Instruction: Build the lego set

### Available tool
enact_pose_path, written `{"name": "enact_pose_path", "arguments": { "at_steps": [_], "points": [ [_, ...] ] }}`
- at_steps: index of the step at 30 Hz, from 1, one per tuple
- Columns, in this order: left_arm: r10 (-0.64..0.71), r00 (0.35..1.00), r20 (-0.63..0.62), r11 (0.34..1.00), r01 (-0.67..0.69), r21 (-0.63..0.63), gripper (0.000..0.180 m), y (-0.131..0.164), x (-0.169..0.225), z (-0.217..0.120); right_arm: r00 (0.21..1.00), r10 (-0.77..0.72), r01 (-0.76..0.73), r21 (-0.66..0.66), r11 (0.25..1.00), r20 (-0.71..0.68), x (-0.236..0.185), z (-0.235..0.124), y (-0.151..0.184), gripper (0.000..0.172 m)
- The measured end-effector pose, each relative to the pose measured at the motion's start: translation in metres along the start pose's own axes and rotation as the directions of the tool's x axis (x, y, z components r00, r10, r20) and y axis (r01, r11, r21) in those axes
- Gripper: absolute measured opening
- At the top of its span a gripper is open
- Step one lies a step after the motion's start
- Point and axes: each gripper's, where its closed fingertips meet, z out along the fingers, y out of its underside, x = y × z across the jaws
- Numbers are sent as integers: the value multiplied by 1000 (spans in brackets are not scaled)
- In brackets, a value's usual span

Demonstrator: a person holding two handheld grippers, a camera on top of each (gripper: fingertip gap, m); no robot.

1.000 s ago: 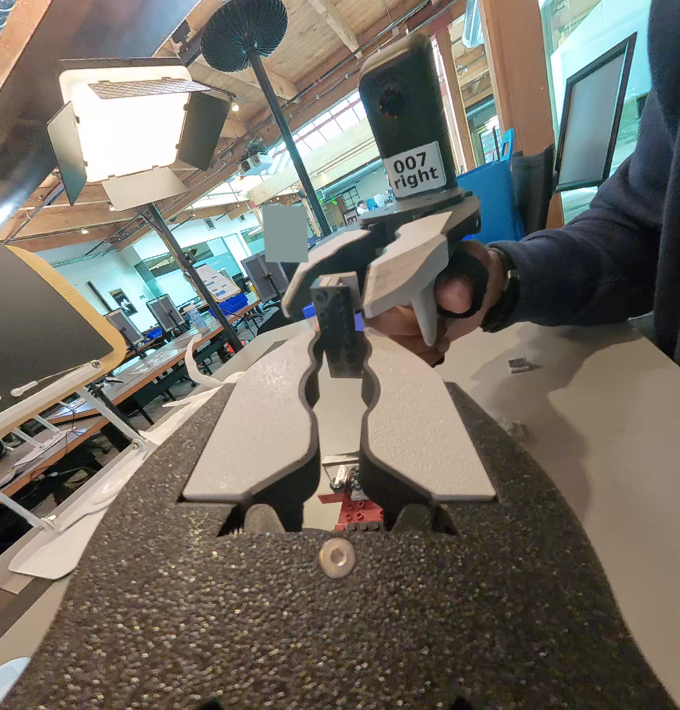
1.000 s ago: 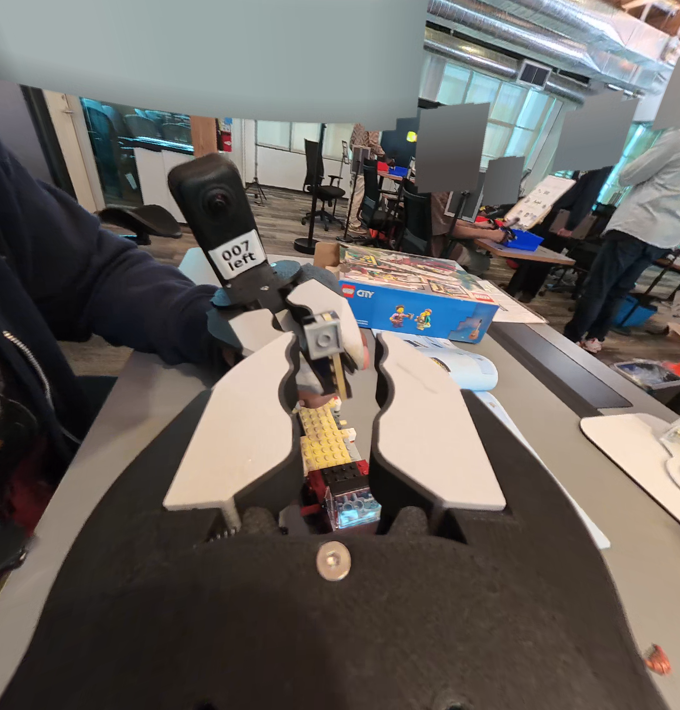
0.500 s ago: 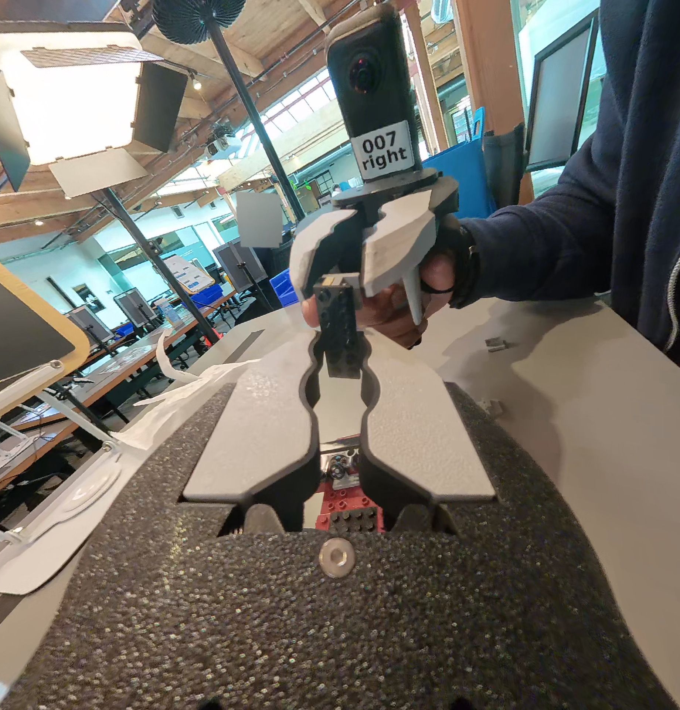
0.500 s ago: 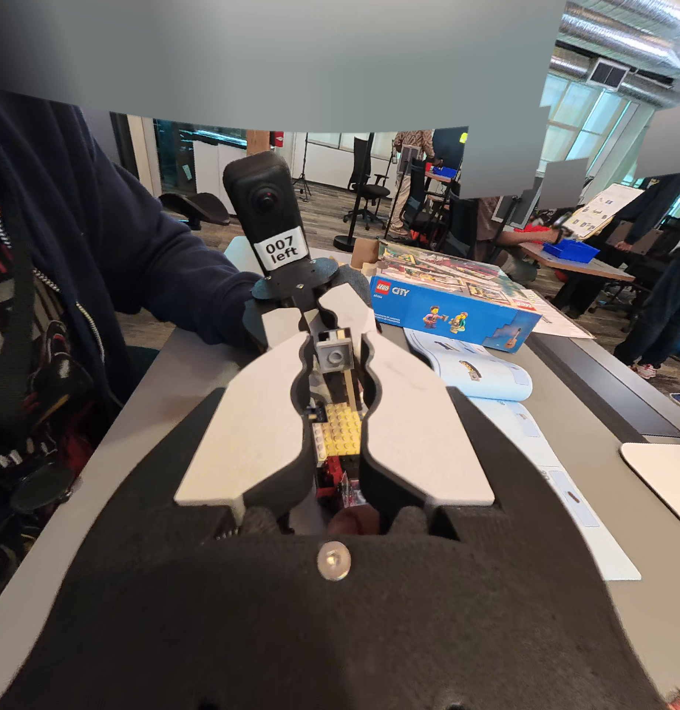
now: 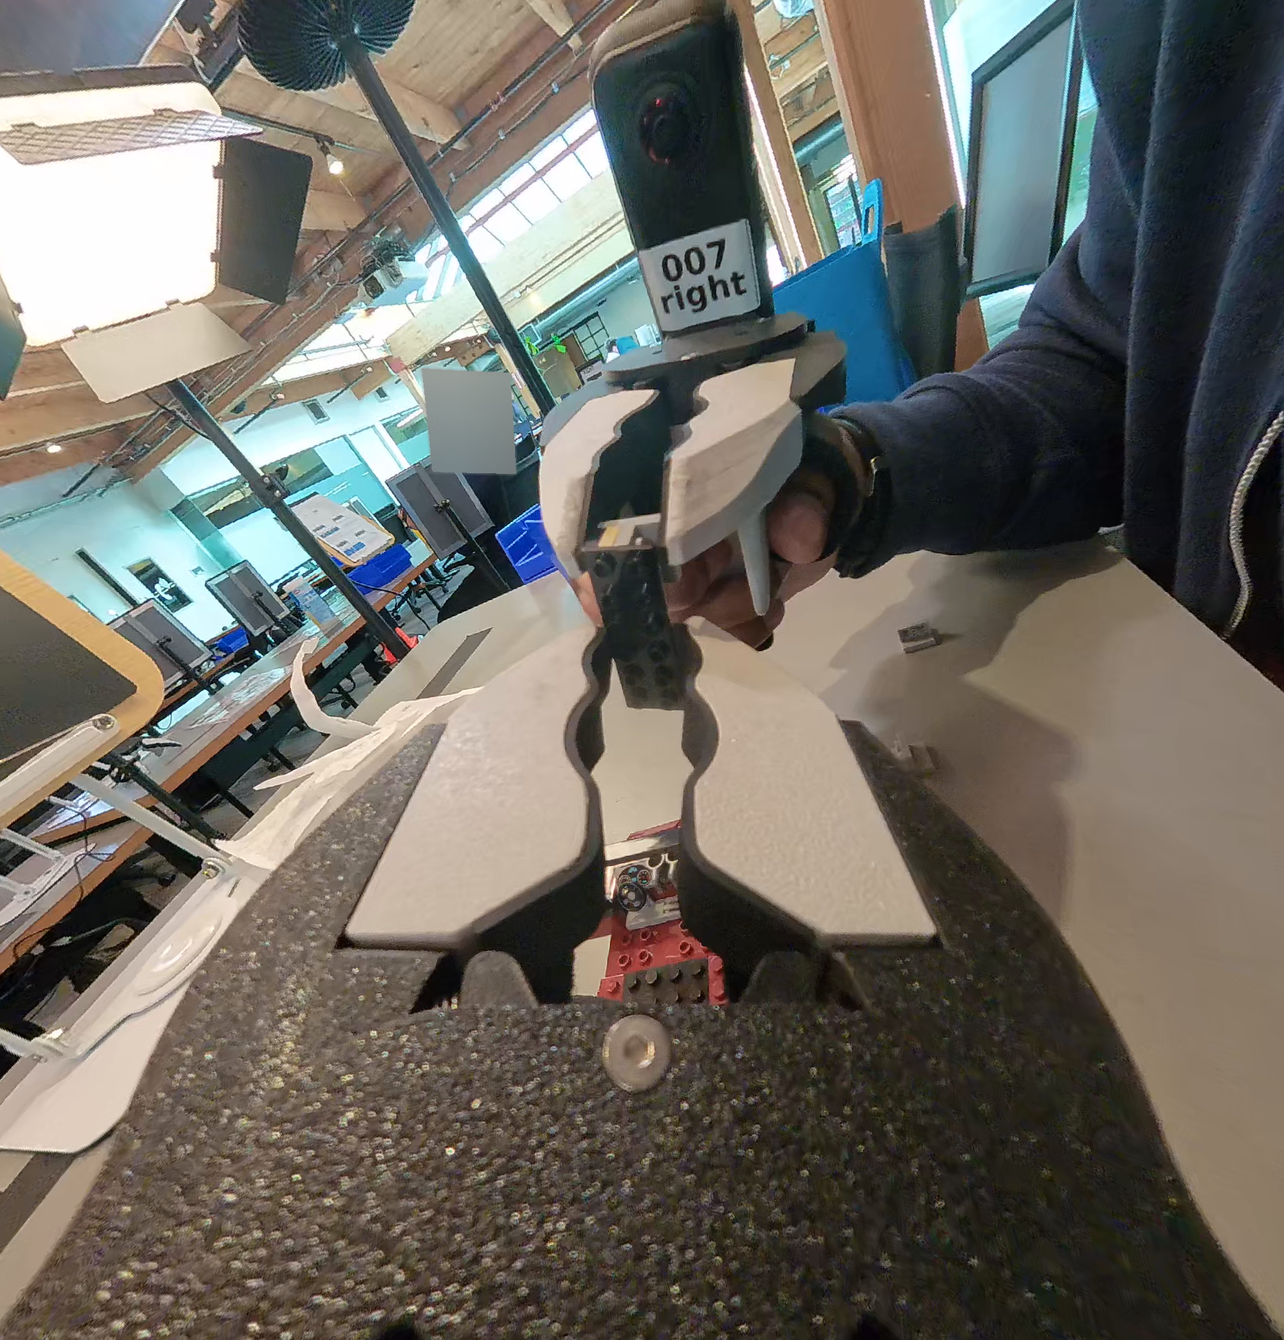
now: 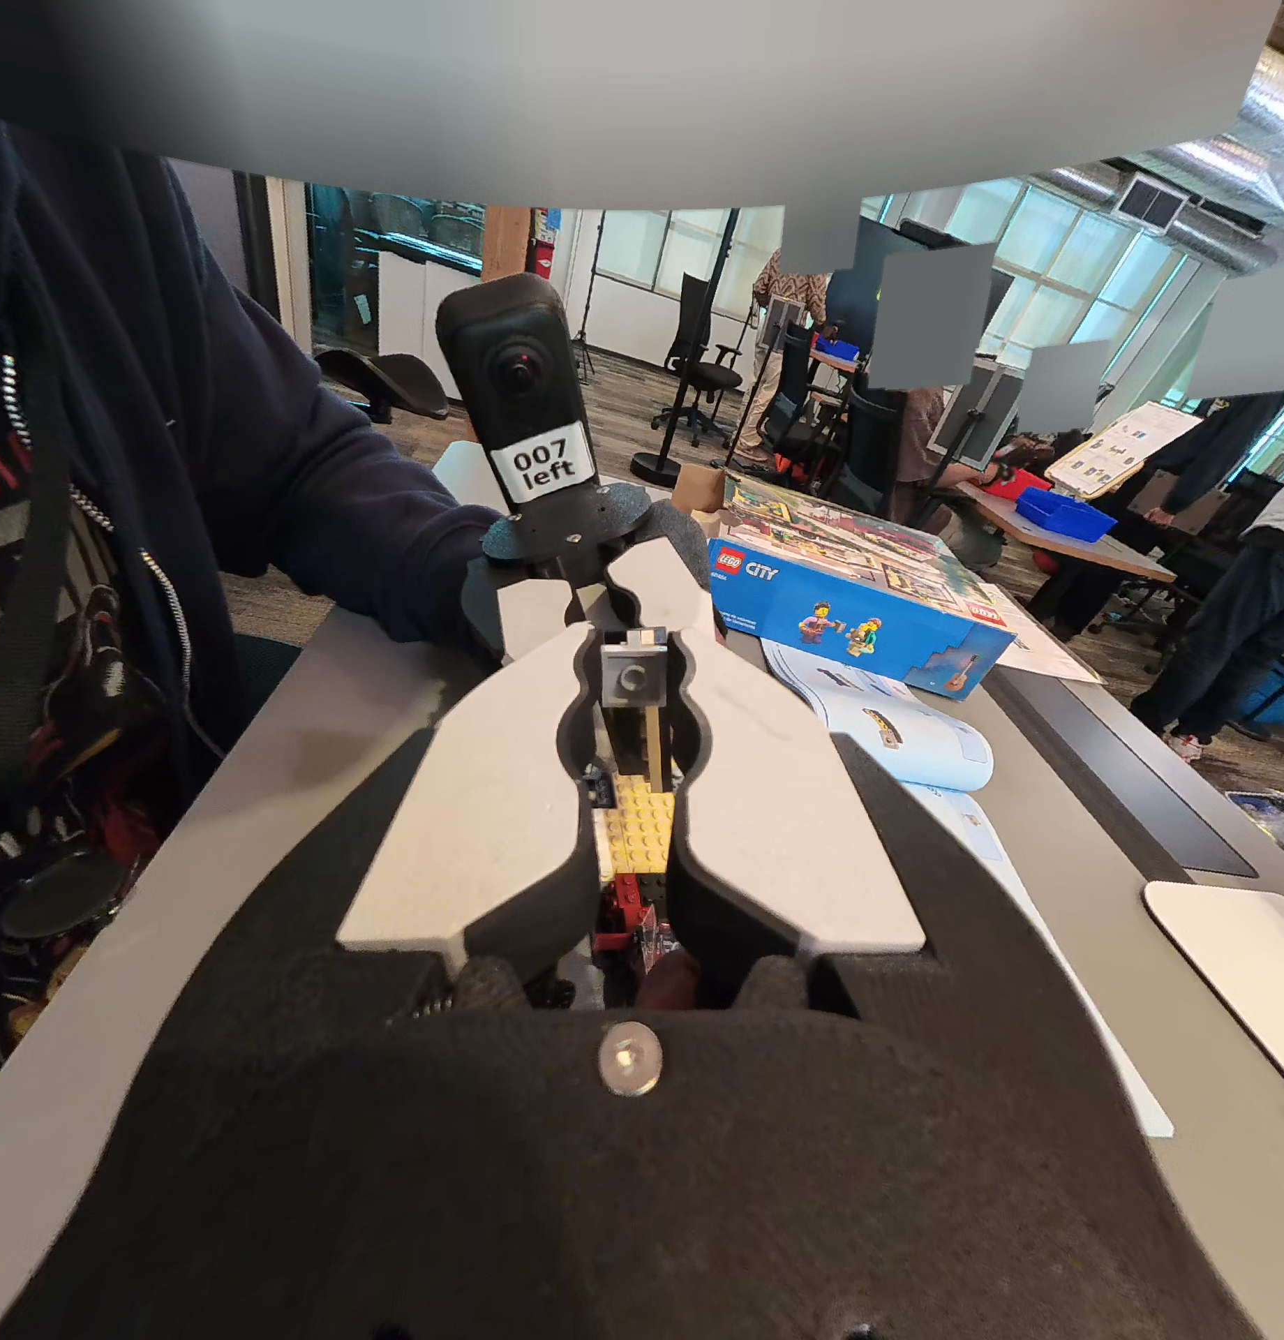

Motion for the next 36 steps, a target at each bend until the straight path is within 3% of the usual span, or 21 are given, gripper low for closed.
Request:
{"name": "enact_pose_path", "arguments": {
  "at_steps": [10,14,22,36],
  "points": [
    [-43,999,32,999,44,-10,17,2,-9,-1,997,16,-18,-16,1000,-80,10,2,4,19],
    [-118,992,39,993,117,18,17,-1,-14,-3,996,17,-18,-18,1000,-92,13,0,6,25],
    [-231,971,-64,973,231,2,16,-1,-4,-1,998,42,-44,-25,999,-52,8,1,8,17],
    [-237,971,-30,970,235,-58,16,2,-8,-1,989,112,-113,-4,994,-94,13,4,10,16]
  ]
}}
